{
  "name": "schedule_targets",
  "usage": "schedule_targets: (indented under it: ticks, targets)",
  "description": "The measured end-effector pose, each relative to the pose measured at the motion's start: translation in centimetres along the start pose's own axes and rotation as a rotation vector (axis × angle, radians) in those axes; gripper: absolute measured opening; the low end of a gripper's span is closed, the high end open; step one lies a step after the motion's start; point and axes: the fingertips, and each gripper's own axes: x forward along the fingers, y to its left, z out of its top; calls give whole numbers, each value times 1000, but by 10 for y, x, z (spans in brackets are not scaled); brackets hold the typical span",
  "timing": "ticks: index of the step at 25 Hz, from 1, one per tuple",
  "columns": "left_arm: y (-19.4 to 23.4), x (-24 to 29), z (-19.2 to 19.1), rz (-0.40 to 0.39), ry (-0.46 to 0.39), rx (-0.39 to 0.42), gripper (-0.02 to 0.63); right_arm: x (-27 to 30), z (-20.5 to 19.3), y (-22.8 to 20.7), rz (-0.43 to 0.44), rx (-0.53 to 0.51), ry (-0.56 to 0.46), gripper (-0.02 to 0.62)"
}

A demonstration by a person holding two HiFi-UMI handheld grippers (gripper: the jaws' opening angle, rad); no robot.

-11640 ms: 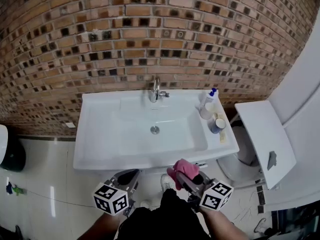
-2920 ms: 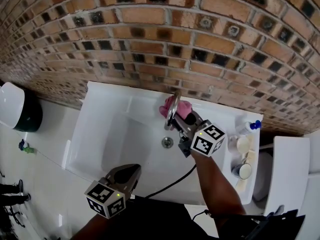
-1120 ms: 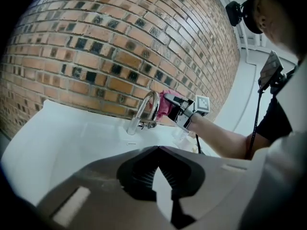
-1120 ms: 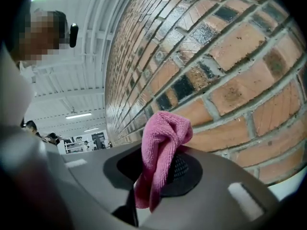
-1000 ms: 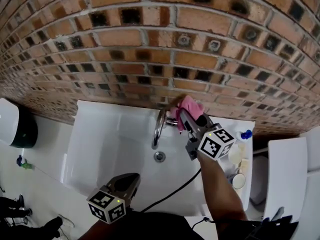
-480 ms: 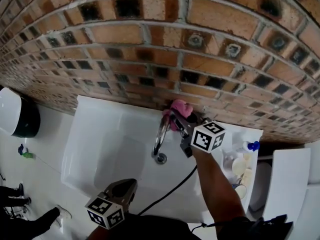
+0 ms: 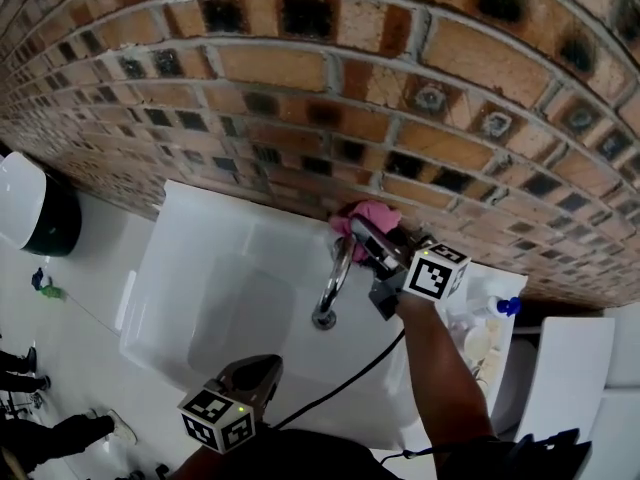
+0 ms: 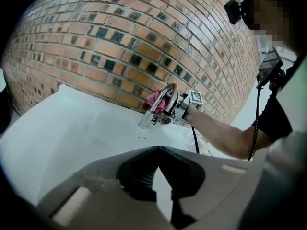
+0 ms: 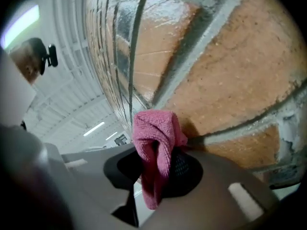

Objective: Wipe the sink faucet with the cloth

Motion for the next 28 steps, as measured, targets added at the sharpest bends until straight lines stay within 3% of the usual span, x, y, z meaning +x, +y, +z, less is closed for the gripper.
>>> schedule_targets:
  ticks: [5,14,20,28]
  targets:
    - [-1,-10,6,-14,-32,4,6,9,16,31,41,-42,24,80]
    - [3,-41,14,-47,-98,19,6,10,22,68,-8,-183,135,78]
    - [8,-66,16,-76,-133,34,6,3,21,101,-29,-281,161,78]
    - [7,-94,13,-125,-142,86,6,-7,7,136,-74,-335,171,78]
